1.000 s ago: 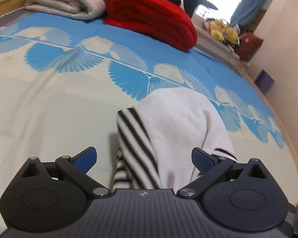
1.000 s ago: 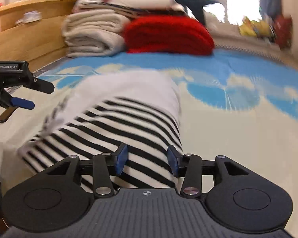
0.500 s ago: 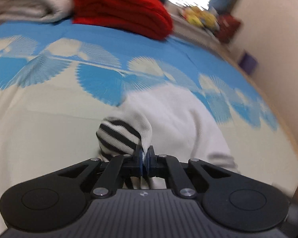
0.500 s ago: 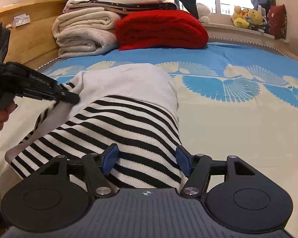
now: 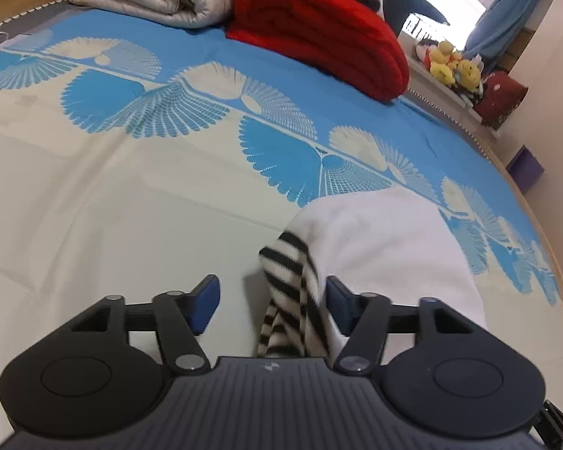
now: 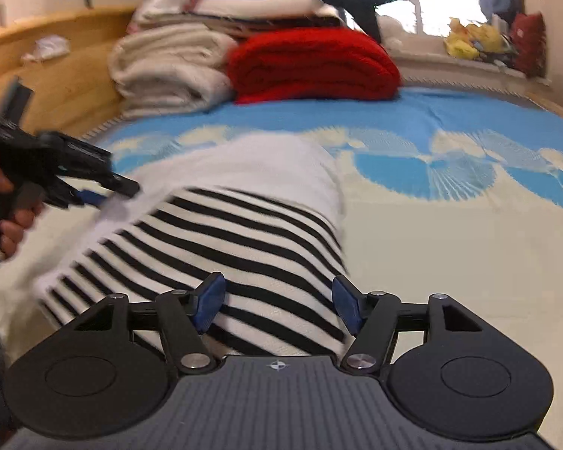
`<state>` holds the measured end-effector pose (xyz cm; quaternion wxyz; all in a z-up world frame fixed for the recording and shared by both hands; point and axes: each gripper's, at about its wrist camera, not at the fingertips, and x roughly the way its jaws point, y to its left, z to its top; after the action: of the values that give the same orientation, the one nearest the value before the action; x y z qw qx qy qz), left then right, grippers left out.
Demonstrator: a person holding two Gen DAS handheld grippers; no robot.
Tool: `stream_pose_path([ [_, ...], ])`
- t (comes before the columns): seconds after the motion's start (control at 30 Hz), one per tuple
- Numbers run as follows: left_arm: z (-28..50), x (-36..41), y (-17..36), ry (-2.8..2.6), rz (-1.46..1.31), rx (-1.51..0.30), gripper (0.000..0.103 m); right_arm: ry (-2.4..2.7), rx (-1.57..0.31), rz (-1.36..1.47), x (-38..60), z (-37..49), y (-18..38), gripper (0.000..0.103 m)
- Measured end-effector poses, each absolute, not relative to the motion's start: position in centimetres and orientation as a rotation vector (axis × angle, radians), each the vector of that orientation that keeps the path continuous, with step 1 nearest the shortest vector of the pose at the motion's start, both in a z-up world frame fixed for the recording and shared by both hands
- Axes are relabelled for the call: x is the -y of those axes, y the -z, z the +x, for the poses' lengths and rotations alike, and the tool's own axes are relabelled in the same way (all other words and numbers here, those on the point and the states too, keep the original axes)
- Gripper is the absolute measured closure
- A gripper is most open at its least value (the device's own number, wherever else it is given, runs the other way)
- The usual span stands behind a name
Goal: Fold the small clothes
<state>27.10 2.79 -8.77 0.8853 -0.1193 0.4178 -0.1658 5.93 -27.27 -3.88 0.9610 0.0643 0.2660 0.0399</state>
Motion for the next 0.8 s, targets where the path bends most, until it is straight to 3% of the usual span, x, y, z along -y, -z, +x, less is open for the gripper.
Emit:
stream_pose_path([
  [0.1,24.7,-3.8,8.4,0.371,-0.265,-0.862,0.02,-0.123,-0.578,-0.032,25.6,5.3,4.8,0.034],
  [0.23,21.0,-4.2,8.5,0.351,-0.19,-0.866,0.02,-0.188,-0.613,-0.219,23.8,3.9,5.9,0.024],
  [0.3,18.9,-4.8,9.0,0.328,-0.214,-0.886,0.02,-0.2,-0.615,-0.251,23.7,3.1,5.9,0.024],
  [0.4,15.5,-5.8,9.5,0.323,-0.257,-0.905,0.016,-0.247,-0.631,-0.157,25.1,1.8,4.5,0.026],
  [0.53,11.6,-5.0,9.8,0.25,-0.2,-0.912,0.015,-0.254,-0.563,0.051,28.6,0.7,2.2,0.022],
  [0.63,10.2,-3.8,9.8,0.213,-0.169,-0.918,0.0,-0.19,-0.577,0.139,30.3,1.7,2.4,0.022],
  [0.8,8.6,-1.3,9.3,0.225,-0.061,-0.884,0.001,-0.143,-0.593,0.1,29.7,2.1,3.1,0.022],
])
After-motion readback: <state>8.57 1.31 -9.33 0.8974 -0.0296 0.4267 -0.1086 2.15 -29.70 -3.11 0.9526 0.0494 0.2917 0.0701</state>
